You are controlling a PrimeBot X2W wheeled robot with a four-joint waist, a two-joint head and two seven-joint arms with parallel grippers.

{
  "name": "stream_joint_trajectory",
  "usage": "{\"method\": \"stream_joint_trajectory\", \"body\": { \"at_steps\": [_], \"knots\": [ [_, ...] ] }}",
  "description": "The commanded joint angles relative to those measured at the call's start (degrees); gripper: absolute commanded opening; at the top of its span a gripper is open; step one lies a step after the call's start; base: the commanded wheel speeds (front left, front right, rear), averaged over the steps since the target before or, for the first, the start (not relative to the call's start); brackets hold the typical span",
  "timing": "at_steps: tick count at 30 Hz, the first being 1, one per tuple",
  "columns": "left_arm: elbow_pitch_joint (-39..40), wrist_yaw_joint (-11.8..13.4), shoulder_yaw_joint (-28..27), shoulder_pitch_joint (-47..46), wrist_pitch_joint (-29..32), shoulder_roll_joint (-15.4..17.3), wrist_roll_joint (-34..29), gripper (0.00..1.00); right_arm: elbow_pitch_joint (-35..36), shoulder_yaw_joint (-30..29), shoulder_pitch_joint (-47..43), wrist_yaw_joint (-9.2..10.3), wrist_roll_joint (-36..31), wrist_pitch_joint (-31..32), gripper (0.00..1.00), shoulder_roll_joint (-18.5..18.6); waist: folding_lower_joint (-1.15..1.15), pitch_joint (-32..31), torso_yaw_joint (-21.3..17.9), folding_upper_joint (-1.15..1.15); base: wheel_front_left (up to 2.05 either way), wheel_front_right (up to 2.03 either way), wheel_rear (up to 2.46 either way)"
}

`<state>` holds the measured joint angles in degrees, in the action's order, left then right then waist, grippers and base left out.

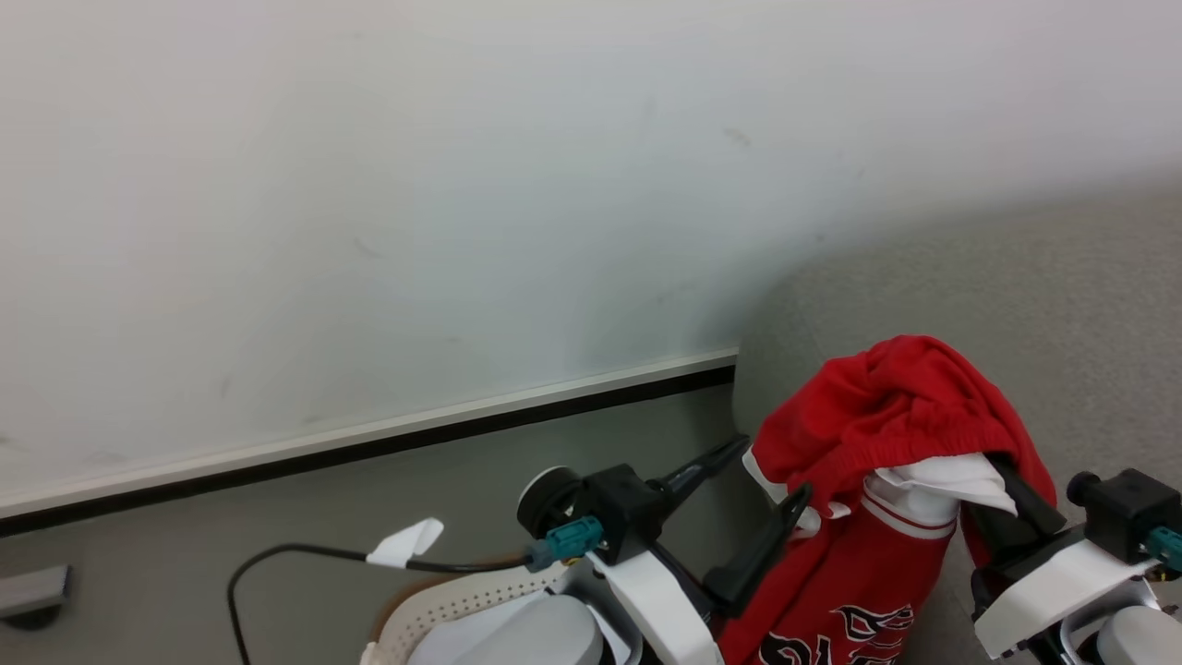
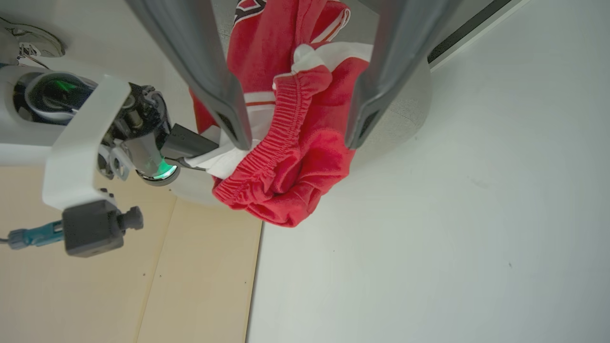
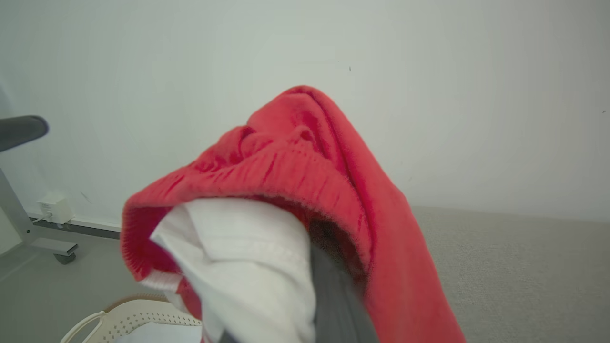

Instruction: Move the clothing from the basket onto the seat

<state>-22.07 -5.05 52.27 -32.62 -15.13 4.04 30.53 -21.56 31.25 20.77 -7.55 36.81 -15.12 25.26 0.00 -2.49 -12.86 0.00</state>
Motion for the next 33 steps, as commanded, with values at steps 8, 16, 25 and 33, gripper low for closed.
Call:
{"method": "stream_joint_trajectory", "body": {
  "at_steps": [8,16,25,33],
  "knots": [
    [0.8,-1.4,-2.5,2.9,0.0,-0.3,-4.3,1.0,5.1,-4.1,-5.0,0.11,-1.0,0.0,0.0,1.4,0.0,1.1,-9.3,0.0,0.0,0.0,0.0],
    [-0.2,-1.9,-4.2,3.8,0.0,-0.8,-6.1,1.0,8.5,-6.2,-6.6,0.12,-1.9,1.6,0.0,1.7,0.0,0.9,-12.1,0.0,0.0,0.0,0.0],
    [-1.4,-2.2,-5.1,3.7,0.0,-1.0,-7.1,1.0,10.7,-7.2,-1.7,0.12,-1.4,3.3,0.0,2.6,0.0,2.3,-11.6,0.0,0.0,0.0,0.0],
    [-2.3,-2.4,-4.6,-0.2,0.0,-0.9,-9.3,1.0,10.6,-9.1,13.0,0.12,2.3,4.9,0.0,8.7,0.0,11.0,-8.4,0.0,0.0,0.0,0.0]
  ]
}}
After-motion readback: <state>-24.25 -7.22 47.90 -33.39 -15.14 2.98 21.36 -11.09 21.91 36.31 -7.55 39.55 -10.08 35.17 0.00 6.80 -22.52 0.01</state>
